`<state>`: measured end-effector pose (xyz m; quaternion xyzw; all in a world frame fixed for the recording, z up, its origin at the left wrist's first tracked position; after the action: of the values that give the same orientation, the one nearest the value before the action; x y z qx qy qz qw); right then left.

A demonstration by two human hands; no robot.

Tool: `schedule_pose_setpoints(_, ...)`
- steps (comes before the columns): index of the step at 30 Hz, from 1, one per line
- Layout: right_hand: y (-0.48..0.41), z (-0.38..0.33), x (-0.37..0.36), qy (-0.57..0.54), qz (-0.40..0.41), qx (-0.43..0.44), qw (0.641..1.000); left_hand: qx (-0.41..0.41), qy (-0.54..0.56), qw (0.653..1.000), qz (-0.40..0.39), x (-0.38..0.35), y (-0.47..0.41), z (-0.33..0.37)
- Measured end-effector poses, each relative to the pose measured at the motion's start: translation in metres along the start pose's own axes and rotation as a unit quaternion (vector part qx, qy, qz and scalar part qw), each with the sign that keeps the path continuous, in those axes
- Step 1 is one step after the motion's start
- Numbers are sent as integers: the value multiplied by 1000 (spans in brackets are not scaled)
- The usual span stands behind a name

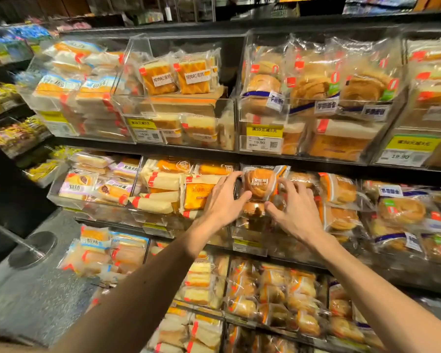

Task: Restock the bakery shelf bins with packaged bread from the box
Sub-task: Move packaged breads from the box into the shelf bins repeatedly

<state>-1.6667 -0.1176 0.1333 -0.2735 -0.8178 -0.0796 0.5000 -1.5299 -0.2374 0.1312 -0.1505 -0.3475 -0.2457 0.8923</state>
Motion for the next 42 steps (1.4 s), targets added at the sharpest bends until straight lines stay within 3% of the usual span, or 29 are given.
schedule_pose_setpoints(5, 22, -59, 14, -75, 72, 113, 988, -36, -14, 999, 25, 44, 21, -9)
schedule_pose_setpoints(9, 48, -165, -38, -119, -10, 231, 966, -6, -21, 996, 85, 138, 66, -74)
schedule_pose_setpoints(13, 98, -305, -135, -96, -127, 358, 920, 91, -101, 979, 150, 249, 165, -185)
schedule_pose_setpoints(21, 275, -590, -332, -92, -285, 557, 775, 250, -326, 885, 218, 454, 427, -388)
schedule_pose_setpoints(26, 393, -741, -433, -32, -335, 641, 690, 436, -373, 802, 164, 543, 578, -508)
schedule_pose_setpoints(31, 469, -839, -490, 10, -372, 671, 641, 555, -332, 744, 167, 612, 672, -591)
schedule_pose_setpoints(36, 517, -918, -566, 70, -412, 691, 591, 616, -268, 722, 167, 647, 725, -693)
schedule_pose_setpoints(42, 560, -1007, -682, 116, -501, 664, 542, 690, -117, 685, 202, 672, 784, -822)
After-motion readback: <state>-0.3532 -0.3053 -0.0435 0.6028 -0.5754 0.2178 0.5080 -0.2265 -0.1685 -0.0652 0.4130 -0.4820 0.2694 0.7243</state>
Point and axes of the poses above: each hand's wrist, its own y-axis away from the middle knuckle, its own x-axis out of the back of the hand, z = x × y, the point moved 10 cm from there along -y, towards the middle knuckle, and after that the axes turned 3 degrees about x, right-handed, at the moved point
